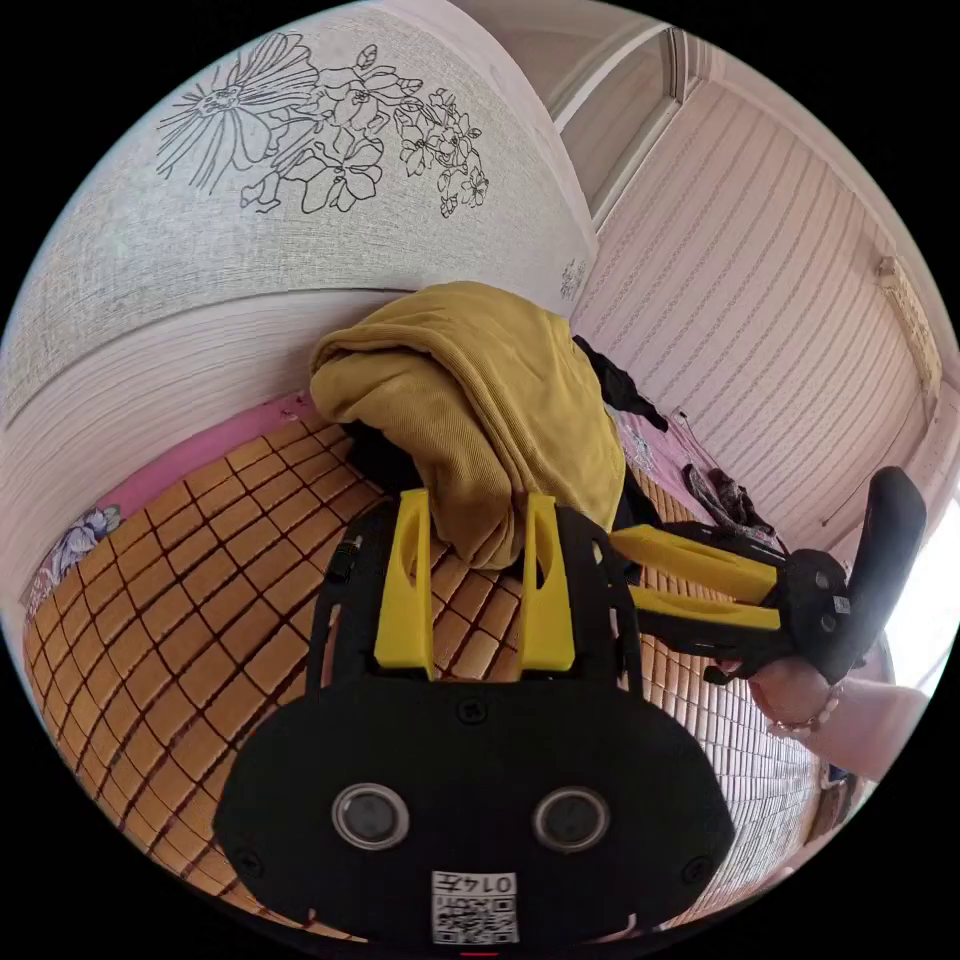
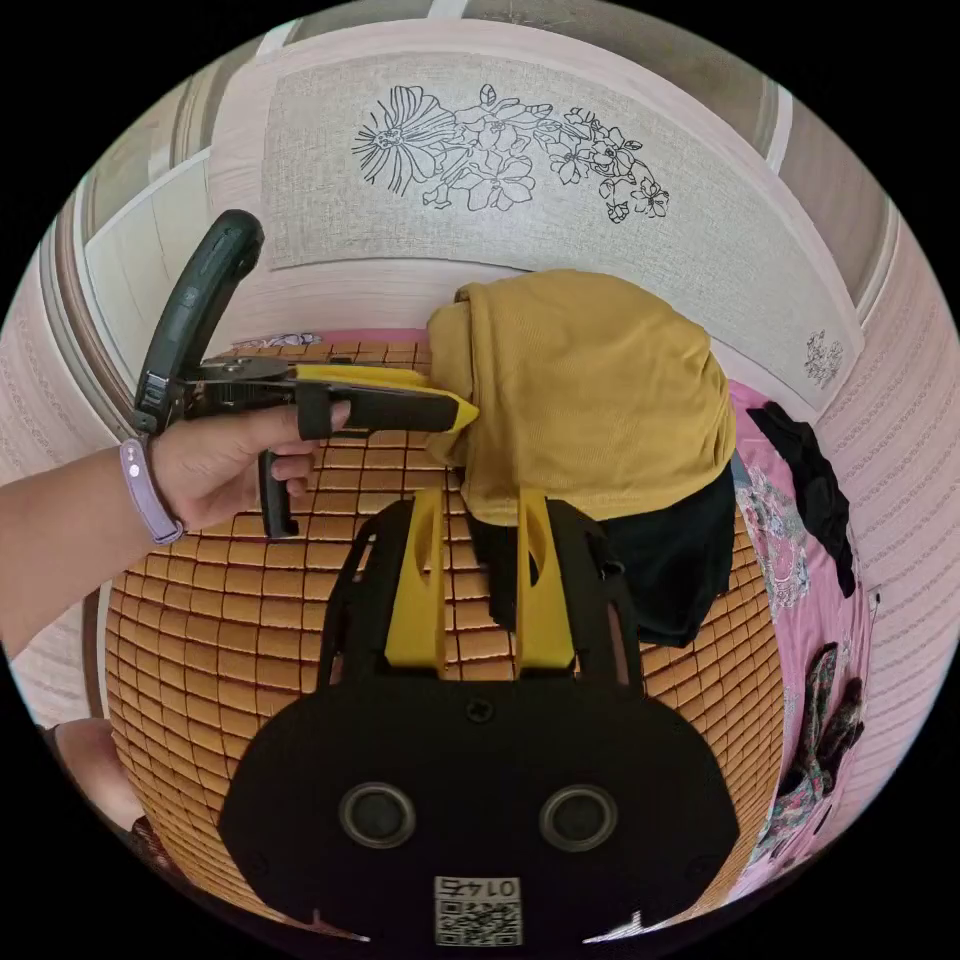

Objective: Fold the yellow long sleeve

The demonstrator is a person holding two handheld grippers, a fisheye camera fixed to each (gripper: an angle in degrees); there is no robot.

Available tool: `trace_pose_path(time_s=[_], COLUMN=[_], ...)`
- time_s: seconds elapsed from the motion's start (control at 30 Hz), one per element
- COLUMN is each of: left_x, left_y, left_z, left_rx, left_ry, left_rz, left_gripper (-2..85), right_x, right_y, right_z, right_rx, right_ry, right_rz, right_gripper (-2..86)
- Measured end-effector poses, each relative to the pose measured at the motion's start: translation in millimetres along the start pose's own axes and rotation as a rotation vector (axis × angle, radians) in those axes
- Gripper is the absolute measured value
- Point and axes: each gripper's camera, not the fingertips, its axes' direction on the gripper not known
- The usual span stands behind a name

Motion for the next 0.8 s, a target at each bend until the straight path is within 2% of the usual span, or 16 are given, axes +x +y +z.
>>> trace_pose_path(time_s=[0.07, 0.23, 0.4, 0.5, 0.57, 0.63, 0.73, 0.8], left_x=[-0.2, 4.5, 38.9, 96.5, 155.6, 198.1, 254.7, 286.9], left_y=[-2.8, 0.9, -21.4, -41.2, -55.9, -63.1, -62.7, -54.8], left_z=[5.1, -24.8, -103.6, -173.1, -232.6, -273.1, -323.7, -338.0], left_rx=[-0.045, -0.046, 0.055, 0.111, 0.166, 0.213, 0.302, 0.324], left_ry=[0.007, -0.003, 0.096, 0.069, -0.014, -0.043, -0.005, 0.070], left_rz=[0.011, -0.006, 0.009, 0.199, 0.420, 0.524, 0.555, 0.578], left_gripper=[8.9, 3.6, 2.9, 2.5, 2.4, 2.4, 2.5, 2.5], right_x=[-1.8, 13.3, 60.4, 72.8, 73.6, 73.5, 81.6, 89.0], right_y=[-6.6, 2.1, 26.6, 40.0, 45.4, 51.6, 87.8, 148.2], right_z=[18.0, -13.2, -162.5, -270.7, -328.8, -381.6, -457.3, -502.4], right_rx=[-0.078, -0.115, 0.134, 0.339, 0.419, 0.465, 0.558, 0.655], right_ry=[0.048, -0.041, -0.277, -0.360, -0.383, -0.368, -0.313, -0.358], right_rz=[0.015, -0.004, 0.136, 0.157, 0.134, 0.104, 0.162, 0.261], right_gripper=[8.6, 4.8, 1.4, 1.2, 1.1, 1.0, 1.0, 1.0])
